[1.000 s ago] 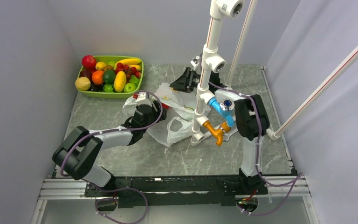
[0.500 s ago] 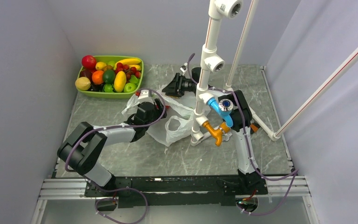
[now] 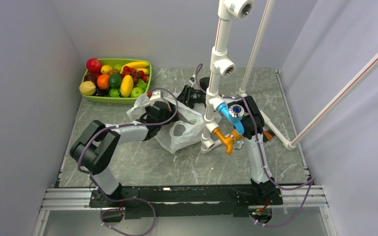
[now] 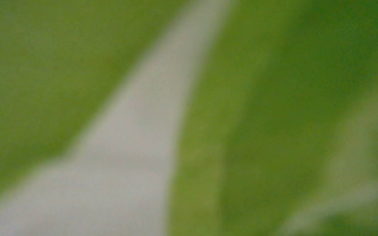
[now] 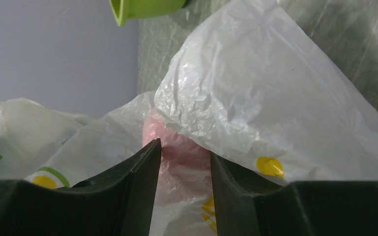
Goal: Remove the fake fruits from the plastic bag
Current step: Take out the fake fruit from the plastic bag.
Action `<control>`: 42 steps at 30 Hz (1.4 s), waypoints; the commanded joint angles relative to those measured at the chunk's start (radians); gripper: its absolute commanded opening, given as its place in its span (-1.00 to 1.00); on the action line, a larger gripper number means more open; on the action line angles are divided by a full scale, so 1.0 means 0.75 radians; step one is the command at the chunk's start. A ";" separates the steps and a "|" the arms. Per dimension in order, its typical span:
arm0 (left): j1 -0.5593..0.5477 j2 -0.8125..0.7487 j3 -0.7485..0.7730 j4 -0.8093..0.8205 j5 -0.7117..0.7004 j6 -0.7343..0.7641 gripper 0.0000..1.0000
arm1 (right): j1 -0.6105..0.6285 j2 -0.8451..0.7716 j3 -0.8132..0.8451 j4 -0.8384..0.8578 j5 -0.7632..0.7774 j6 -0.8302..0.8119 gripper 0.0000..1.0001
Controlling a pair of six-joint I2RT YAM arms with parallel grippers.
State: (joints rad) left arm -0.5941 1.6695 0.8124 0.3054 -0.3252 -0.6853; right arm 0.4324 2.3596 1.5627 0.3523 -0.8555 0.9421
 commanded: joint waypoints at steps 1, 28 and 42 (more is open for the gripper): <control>0.045 0.063 0.110 -0.082 0.015 -0.019 0.89 | 0.037 -0.008 -0.017 -0.016 -0.007 0.015 -0.17; 0.159 -0.443 -0.207 -0.173 0.797 0.163 -0.37 | -0.121 -0.318 -0.229 -0.133 0.143 -0.321 0.20; 0.212 -0.849 -0.070 -0.878 0.771 0.320 -0.53 | -0.235 -0.794 -0.512 -0.409 0.424 -0.588 0.60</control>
State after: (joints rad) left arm -0.4408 1.1217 0.6811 -0.1310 0.3946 -0.5156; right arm 0.2478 1.8751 1.2480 0.0830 -0.6186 0.5781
